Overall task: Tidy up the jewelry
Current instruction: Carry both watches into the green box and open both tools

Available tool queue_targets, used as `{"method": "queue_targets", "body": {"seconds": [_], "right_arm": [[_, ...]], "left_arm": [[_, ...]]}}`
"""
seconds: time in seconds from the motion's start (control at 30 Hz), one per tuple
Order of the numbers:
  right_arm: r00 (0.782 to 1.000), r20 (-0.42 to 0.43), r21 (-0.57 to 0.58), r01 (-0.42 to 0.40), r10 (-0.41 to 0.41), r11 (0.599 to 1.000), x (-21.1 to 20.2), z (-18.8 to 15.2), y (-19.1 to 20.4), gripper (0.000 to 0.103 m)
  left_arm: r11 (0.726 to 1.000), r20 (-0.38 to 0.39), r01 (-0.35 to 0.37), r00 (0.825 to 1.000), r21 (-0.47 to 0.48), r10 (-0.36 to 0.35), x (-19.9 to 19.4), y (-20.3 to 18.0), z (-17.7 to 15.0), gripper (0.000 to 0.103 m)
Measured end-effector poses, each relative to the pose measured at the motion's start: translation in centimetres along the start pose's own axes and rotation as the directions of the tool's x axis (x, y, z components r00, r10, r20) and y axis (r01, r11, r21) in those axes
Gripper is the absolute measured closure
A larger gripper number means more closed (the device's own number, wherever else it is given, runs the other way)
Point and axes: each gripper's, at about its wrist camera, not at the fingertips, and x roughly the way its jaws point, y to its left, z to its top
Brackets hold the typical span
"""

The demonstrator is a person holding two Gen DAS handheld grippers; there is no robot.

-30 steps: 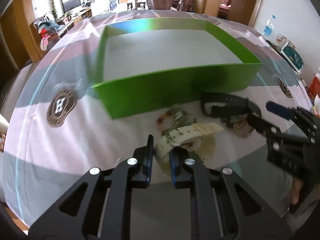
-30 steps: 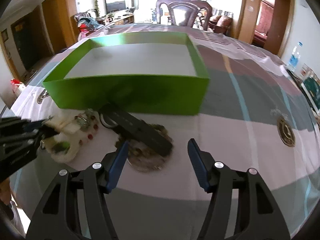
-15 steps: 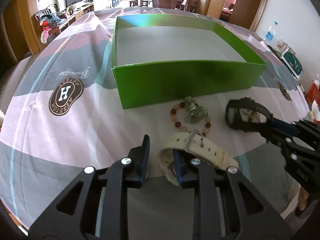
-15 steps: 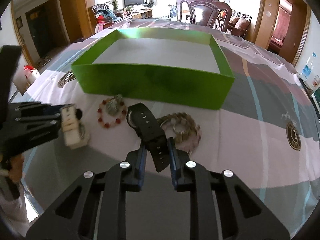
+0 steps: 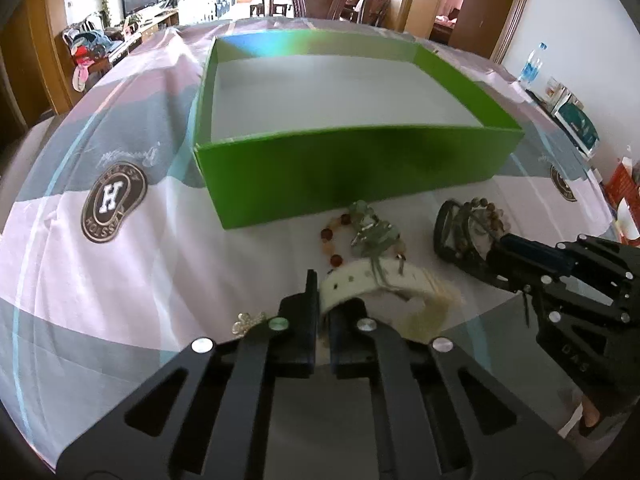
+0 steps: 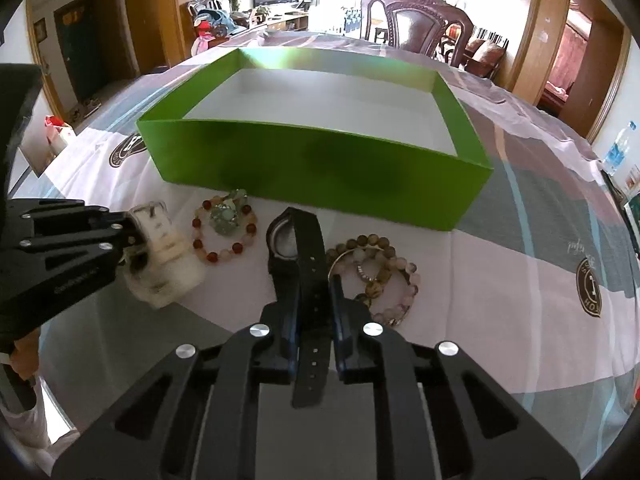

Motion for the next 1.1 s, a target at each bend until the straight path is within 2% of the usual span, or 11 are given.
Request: {"method": "queue_targets", "body": {"seconds": [0.2,0.37,0.47,0.57,0.7,0.8,0.87,0.93,0.97,1.0,1.1], "right_arm": [[0.998,0.057,0.004,0.009,-0.009,1.000,-2.3,0.6,-0.4,0.089],[0.988,0.147,-0.003,0.056,-0.055,0.998,-4.9,2.5,-0.8,0.089],[0.959,0.265,-0.016,0.109,-0.100,0.994,-6.6,5.0,-0.8,0.089],[0.941,0.321,-0.023,0.120,-0.107,0.992,-6.4,7.6,-0.8,0.089],[0.948,0.294,-0.017,0.134,-0.123,0.991,-3.1,10.2,-1.0,0.089],[0.965,0.233,0.000,0.127,-0.124,0.992,0.2,11.3,-1.4,0.089],[0.973,0.199,0.017,0.111,-0.112,0.994,1.5,11.5,-1.6,0.087],[0.977,0.177,0.017,0.115,-0.116,0.993,2.0,11.4,-1.5,0.075],[0.976,0.178,0.020,0.125,-0.126,0.992,1.8,11.2,-1.7,0.054],[0.974,0.185,0.024,0.131,-0.134,0.991,1.4,10.9,-1.8,0.044],[0.965,0.219,0.036,0.140,-0.144,0.990,-0.8,9.7,-2.5,0.044]], "left_arm": [[1.000,0.047,-0.005,0.999,-0.012,0.005,-1.9,0.4,0.9,0.099],[1.000,0.116,-0.019,0.993,-0.022,0.021,-4.5,0.8,2.8,0.098],[0.999,0.176,-0.044,0.983,-0.025,0.048,-5.6,0.7,5.1,0.097],[0.998,0.215,-0.056,0.975,-0.022,0.060,-5.4,0.5,8.4,0.096],[0.994,0.201,-0.096,0.974,-0.050,0.104,-2.4,1.1,11.8,0.097],[0.988,0.154,-0.133,0.978,-0.075,0.143,0.5,1.8,13.3,0.096],[0.988,0.129,-0.126,0.982,-0.088,0.137,1.7,2.2,13.3,0.089],[0.988,0.113,-0.114,0.986,-0.107,0.126,2.2,2.5,13.0,0.073],[0.987,0.107,-0.117,0.986,-0.106,0.128,2.1,2.5,12.7,0.072],[0.988,0.109,-0.116,0.986,-0.100,0.127,1.8,2.5,12.4,0.071],[0.991,0.167,-0.096,0.980,-0.092,0.110,-0.5,2.5,10.8,0.054]]}}
